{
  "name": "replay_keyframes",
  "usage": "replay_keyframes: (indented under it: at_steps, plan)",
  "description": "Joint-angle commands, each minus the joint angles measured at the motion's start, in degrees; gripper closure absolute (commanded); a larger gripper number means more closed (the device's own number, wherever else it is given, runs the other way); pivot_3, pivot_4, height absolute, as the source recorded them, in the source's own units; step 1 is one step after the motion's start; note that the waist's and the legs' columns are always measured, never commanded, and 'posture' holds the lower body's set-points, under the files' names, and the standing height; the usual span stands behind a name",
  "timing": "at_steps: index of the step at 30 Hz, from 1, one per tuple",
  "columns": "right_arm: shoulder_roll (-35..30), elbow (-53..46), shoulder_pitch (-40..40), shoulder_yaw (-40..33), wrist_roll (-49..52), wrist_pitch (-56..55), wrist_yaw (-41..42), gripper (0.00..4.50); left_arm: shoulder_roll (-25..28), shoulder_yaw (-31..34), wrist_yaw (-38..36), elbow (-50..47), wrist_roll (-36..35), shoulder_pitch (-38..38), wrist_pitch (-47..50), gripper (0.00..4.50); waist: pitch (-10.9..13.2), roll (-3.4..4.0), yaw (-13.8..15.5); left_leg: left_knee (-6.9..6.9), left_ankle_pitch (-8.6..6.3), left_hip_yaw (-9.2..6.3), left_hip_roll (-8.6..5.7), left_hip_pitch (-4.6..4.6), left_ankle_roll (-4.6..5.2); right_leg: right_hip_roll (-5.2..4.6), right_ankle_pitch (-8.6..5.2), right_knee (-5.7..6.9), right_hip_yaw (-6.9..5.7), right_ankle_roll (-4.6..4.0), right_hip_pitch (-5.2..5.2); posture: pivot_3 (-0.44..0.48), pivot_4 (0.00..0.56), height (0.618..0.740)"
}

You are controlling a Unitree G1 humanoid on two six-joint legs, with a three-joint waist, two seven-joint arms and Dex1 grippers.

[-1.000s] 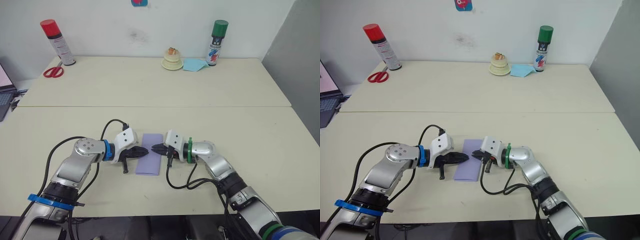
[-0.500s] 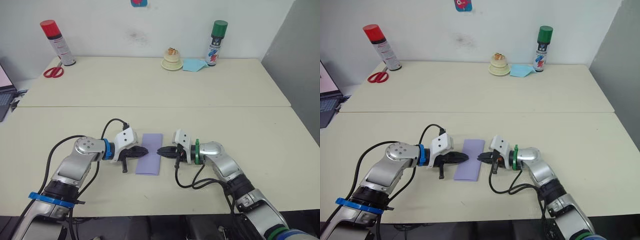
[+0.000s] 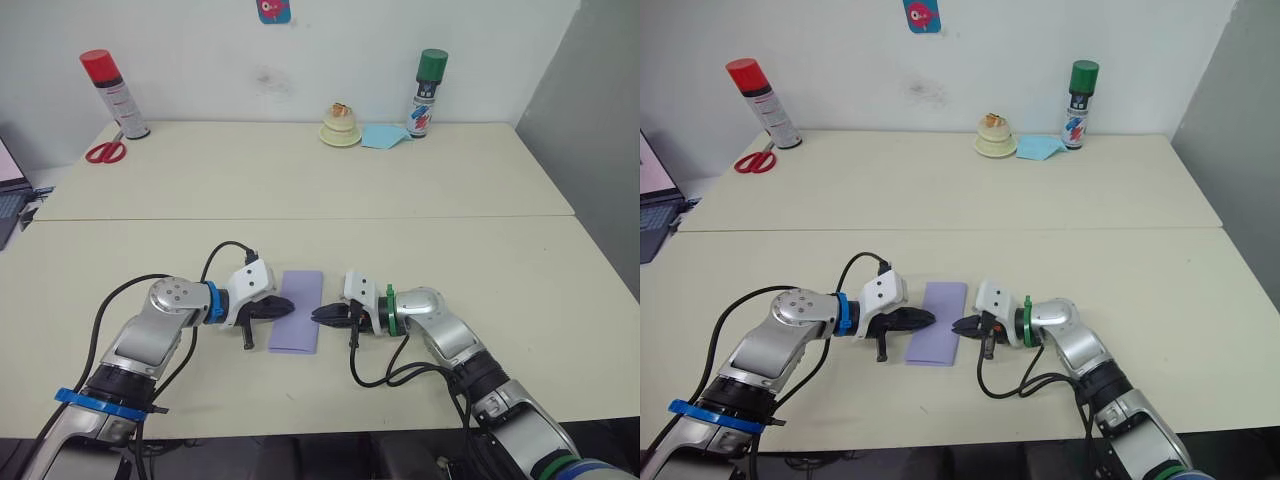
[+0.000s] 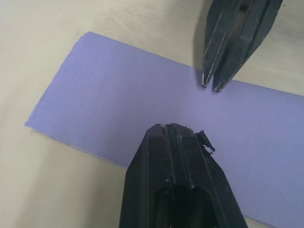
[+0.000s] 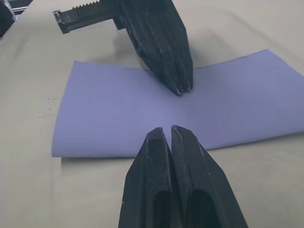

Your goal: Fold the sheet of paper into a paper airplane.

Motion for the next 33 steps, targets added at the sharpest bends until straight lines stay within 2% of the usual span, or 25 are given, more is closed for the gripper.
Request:
replay_keyframes:
  at_steps: [1,24,27,33]
  plan:
    - [0.21,0.95,2.50,3.14,-0.56,2.33,2.56,4.38,1.42,-2.08,-0.47,0.43,2.09,2.97,2.80,4.50,-0.05,0.00,-0.01,-0.01,0.00,-0.01,0.01,0.00,0.00,0.01,-0.01,0.00,0.00,-0.01,0.00,0.000,0.150,0.737]
    - [-2.73,-5.84,8.85,8.98,-0.85,7.52,10.59,4.38,2.72,-1.30,-0.32,-3.61,1.90,6.24,5.91,4.50,-0.87,-0.05,-0.03,-0.21,-0.05,-0.04,0.05,0.25,0.08,0.08,-0.18,-0.06,0.00,-0.27,0.13,0.000,0.150,0.737]
    - [-3.71,-6.87,9.02,8.54,-0.30,7.59,11.73,4.38,2.60,-1.38,-0.16,-3.59,1.96,6.38,5.83,4.50,-0.88,-0.06,-0.01,-0.23,-0.06,-0.04,0.05,0.24,0.08,0.09,-0.20,-0.08,0.00,-0.27,0.13,0.000,0.150,0.737]
    - [-4.55,-13.41,8.47,2.32,6.64,8.86,12.83,4.38,1.29,-1.88,0.72,-1.98,2.72,5.76,3.44,4.50,-0.84,-0.03,0.14,-0.23,-0.06,-0.04,0.04,0.22,0.08,0.08,-0.20,-0.11,0.01,-0.27,0.14,0.000,0.150,0.737]
